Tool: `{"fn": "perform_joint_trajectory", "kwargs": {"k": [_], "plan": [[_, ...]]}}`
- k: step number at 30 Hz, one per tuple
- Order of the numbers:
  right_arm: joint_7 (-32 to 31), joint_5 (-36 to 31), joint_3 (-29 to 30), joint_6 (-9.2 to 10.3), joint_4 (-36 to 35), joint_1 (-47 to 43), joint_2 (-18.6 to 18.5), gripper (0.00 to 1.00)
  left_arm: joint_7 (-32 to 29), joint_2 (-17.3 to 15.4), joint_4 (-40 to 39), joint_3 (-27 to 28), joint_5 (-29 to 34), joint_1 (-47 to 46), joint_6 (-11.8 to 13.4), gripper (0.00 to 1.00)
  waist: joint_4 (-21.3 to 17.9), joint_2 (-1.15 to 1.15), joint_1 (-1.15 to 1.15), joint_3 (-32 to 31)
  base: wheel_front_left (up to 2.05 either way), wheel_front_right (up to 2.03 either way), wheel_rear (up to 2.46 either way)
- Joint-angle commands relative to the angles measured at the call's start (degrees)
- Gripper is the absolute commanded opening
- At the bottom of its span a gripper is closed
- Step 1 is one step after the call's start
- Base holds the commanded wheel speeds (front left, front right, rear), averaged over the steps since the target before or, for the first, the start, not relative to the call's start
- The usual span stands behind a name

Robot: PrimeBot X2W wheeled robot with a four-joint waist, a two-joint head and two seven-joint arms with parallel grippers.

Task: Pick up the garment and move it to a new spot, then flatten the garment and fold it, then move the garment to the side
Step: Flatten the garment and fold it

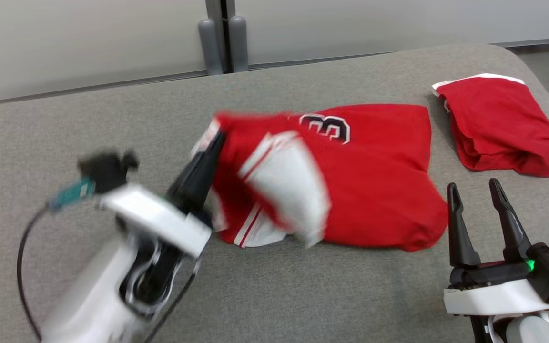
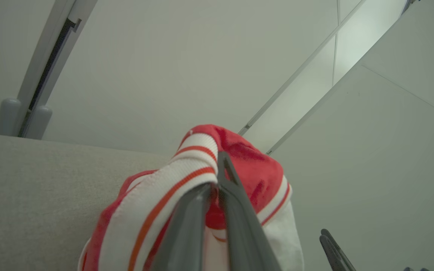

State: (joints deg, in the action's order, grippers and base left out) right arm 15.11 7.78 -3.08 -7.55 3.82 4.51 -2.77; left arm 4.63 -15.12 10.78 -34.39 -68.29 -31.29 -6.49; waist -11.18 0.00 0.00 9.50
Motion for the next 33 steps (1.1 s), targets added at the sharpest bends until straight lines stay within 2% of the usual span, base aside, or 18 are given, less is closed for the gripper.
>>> {"fn": "perform_joint_trajectory", "kwargs": {"k": [1, 5, 10, 11, 12, 17, 18, 21, 23, 25, 29, 33], "plan": [[0.06, -0.43, 0.54, 0.13, -0.19, -0.87, -0.21, 1.00, 2.00, -1.39, 1.05, 0.73, -0.67, 3.88, -0.37, 0.00, 0.89, 0.00, 0.00, 0.41, 0.00, 0.00, 0.00], [0.06, -1.76, 1.04, 0.13, 0.09, -1.80, -0.16, 1.00, 4.98, -4.72, 5.92, 0.99, -0.40, 9.98, -0.75, 0.00, 2.86, 0.00, 0.00, 0.66, 0.00, 0.00, 0.00], [0.06, -2.48, 0.47, 0.13, 0.33, -1.40, -0.61, 1.00, 7.31, -5.56, 12.24, 1.07, 0.42, 7.57, -1.00, 0.00, 4.82, 0.00, 0.00, 0.85, 0.00, 0.00, 0.00], [0.06, -2.52, 0.19, 0.13, 0.37, -1.22, -0.75, 1.00, 7.88, -5.33, 13.61, 1.16, 0.96, 6.74, -1.02, 0.24, 5.19, 0.00, 0.00, 0.90, 0.00, 0.00, 0.00], [0.06, -2.56, -0.12, 0.13, 0.42, -1.07, -0.91, 1.00, 8.59, -4.99, 15.00, 1.44, 1.54, 5.94, -1.04, 0.98, 5.53, 0.00, 0.00, 0.93, 0.00, 0.00, 0.00], [0.06, -2.39, -0.95, 0.13, 0.73, -1.34, -1.84, 1.00, 10.51, -3.56, 19.38, 2.61, 8.34, 3.70, -0.92, 1.00, 6.83, 0.00, 0.00, 0.98, 0.00, 0.00, 0.00], [0.06, -2.40, -0.95, 0.13, 0.76, -1.60, -1.95, 1.00, 10.59, -3.55, 19.15, 4.43, 10.57, 3.87, 0.09, 1.00, 7.01, 0.00, 0.00, 0.98, 0.00, 0.00, 0.00], [0.07, -2.41, -0.68, 0.13, 0.63, -2.23, -2.22, 1.00, 10.50, -1.22, 14.26, 12.43, 19.86, 8.47, 3.14, 1.00, 7.45, 0.00, 0.00, 0.93, 0.00, 0.00, 0.00], [0.06, -2.42, -0.48, 0.13, 0.60, -2.59, -2.29, 1.00, 10.45, 1.34, 8.17, 17.04, 27.24, 12.92, 3.45, 1.00, 7.62, 0.00, 0.00, 0.84, 0.00, 0.00, 0.00], [0.06, -2.44, -0.33, 0.13, 0.63, -2.94, -2.25, 1.00, 10.46, 4.81, 3.88, 19.94, 32.01, 19.03, 2.83, 1.00, 7.66, 0.00, 0.00, 0.70, 0.00, 0.00, 0.00], [0.06, -2.42, -0.34, 0.13, 0.72, -3.00, -2.02, 1.00, 10.48, 9.41, 1.56, 19.06, 36.67, 27.49, 0.83, 1.00, 7.89, 0.00, 0.00, 0.76, 0.00, 0.00, 0.00], [0.07, -2.44, -0.37, 0.13, 0.91, -2.81, -1.89, 1.00, 10.48, 10.90, 4.57, 16.25, 35.27, 30.58, -0.03, 1.00, 8.15, 0.00, 0.00, 0.62, 0.00, 0.00, 0.00]]}}
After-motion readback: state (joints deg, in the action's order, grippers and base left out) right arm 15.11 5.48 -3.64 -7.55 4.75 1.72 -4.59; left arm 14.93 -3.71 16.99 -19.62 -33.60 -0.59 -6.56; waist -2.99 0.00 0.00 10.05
